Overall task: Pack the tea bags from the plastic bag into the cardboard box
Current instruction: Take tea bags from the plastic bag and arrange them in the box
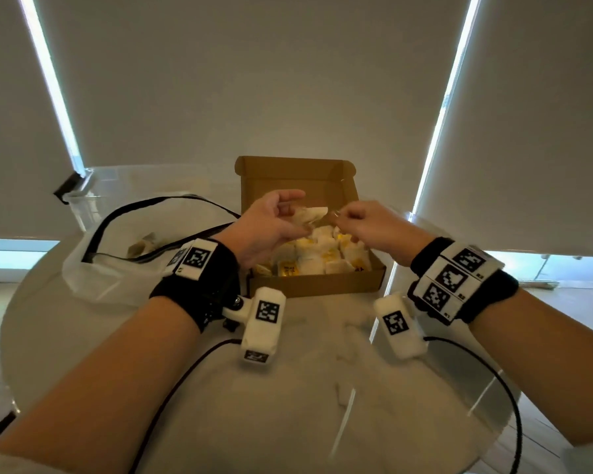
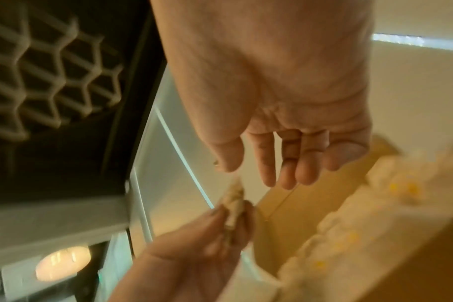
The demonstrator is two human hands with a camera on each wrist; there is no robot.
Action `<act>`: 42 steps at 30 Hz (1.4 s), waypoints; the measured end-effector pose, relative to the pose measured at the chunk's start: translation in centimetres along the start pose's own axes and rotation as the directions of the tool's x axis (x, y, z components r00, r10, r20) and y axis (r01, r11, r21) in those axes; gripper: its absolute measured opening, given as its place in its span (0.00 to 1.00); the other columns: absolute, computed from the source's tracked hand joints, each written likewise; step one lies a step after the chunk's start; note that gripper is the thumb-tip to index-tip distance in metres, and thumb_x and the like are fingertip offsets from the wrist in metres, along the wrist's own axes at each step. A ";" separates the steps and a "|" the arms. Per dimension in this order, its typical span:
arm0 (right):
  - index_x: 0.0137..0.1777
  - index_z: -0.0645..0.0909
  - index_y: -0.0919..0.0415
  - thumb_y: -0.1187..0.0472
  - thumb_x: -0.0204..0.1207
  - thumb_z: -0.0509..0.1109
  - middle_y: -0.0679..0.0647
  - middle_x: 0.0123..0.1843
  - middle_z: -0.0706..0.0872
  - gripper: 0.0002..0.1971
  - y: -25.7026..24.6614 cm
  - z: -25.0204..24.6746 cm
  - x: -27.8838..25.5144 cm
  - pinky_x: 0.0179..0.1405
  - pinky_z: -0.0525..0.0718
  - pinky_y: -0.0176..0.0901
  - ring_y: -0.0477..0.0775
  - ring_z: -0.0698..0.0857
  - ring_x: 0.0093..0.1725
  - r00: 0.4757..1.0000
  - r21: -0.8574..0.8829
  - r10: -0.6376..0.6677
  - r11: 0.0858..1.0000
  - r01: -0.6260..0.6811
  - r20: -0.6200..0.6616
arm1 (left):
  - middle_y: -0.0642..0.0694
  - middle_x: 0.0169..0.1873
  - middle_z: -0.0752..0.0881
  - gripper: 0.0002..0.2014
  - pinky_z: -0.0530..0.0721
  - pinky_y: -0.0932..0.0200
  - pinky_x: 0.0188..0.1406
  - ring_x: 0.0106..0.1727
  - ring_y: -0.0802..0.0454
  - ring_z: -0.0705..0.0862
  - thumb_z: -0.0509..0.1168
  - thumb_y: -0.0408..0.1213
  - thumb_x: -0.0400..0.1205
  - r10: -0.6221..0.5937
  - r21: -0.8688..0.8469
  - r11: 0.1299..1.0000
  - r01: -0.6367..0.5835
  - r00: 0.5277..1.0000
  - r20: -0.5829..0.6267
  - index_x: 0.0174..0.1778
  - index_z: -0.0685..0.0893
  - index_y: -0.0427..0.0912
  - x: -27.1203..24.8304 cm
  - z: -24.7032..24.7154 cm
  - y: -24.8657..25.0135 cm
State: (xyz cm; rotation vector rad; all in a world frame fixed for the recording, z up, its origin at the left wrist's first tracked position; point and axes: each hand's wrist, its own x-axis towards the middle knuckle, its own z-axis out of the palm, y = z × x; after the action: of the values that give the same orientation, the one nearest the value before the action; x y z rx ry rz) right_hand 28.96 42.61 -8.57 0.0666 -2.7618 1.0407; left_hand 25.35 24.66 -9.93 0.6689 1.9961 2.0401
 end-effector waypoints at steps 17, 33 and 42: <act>0.45 0.82 0.66 0.71 0.75 0.71 0.58 0.39 0.85 0.02 -1.1 6.4 2.2 0.31 0.86 0.37 0.48 0.81 0.30 0.937 0.654 0.343 0.724 -0.219 -0.066 | 0.46 0.70 0.76 0.17 0.77 0.59 0.60 0.67 0.48 0.77 0.61 0.31 0.83 0.000 0.686 0.706 0.179 0.968 -0.253 0.68 0.77 0.45 -1.8 -3.3 -2.5; 0.35 0.82 0.65 0.75 0.68 0.75 0.63 0.37 0.88 0.07 -2.2 8.9 5.4 0.47 0.90 0.58 0.62 0.90 0.43 0.922 0.500 0.368 0.825 -0.262 -0.125 | 0.37 0.65 0.79 0.40 0.78 0.45 0.67 0.65 0.43 0.79 0.74 0.30 0.74 -0.205 0.360 0.882 0.303 0.936 -0.285 0.79 0.60 0.41 -1.8 -2.0 -3.4; 0.36 0.86 0.64 0.69 0.67 0.78 0.57 0.42 0.88 0.03 -1.9 8.7 5.4 0.45 0.89 0.52 0.55 0.88 0.45 0.957 0.260 0.212 0.953 -0.158 -0.197 | 0.51 0.53 0.85 0.13 0.81 0.67 0.54 0.56 0.56 0.83 0.66 0.27 0.79 0.154 0.532 0.845 -0.057 0.978 -0.139 0.57 0.82 0.44 -4.3 -2.6 0.3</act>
State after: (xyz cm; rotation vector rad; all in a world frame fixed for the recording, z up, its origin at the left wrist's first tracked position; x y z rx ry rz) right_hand 22.51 35.55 -12.67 -0.2671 -2.4647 1.3394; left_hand 27.98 20.37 -10.31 0.7250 2.7224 1.6425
